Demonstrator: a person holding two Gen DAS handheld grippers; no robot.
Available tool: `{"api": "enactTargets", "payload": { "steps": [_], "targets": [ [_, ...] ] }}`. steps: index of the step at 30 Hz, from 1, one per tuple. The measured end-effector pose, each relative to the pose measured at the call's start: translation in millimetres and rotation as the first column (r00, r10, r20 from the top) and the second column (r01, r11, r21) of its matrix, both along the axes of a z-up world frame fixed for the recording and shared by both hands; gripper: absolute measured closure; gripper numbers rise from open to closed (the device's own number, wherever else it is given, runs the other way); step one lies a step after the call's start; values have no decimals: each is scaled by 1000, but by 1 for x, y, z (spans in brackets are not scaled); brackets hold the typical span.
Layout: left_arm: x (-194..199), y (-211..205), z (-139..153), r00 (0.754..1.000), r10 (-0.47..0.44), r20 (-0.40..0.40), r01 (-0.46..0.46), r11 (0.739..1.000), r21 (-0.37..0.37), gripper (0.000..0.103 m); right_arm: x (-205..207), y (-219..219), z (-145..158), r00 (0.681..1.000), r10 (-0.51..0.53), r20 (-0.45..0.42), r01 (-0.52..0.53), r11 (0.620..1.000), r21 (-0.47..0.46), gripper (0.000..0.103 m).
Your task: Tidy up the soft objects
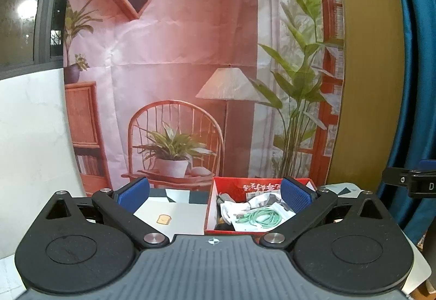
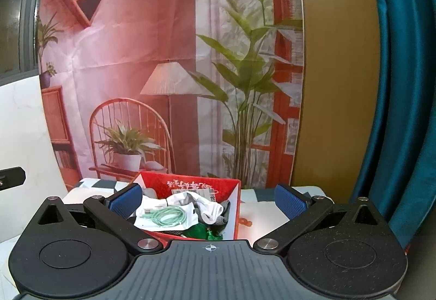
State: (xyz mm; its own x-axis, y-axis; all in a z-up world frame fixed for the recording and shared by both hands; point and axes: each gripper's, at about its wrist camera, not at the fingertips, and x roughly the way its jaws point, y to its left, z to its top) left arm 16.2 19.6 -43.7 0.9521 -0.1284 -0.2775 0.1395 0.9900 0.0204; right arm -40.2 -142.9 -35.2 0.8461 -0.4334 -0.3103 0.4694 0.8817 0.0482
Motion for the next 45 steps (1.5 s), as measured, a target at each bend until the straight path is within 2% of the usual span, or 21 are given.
{"api": "enactTargets", "payload": {
  "steps": [23, 45],
  "targets": [
    [-1, 4, 0, 1000, -17, -6, 17, 1000, -6, 0, -6, -7, -1, 1000, -13, 5, 13, 1000, 16, 0],
    [-4, 4, 1, 1000, -12, 5, 12, 1000, -13, 0, -11, -8, 2, 1000, -19, 11, 19, 1000, -12, 0]
  ]
}}
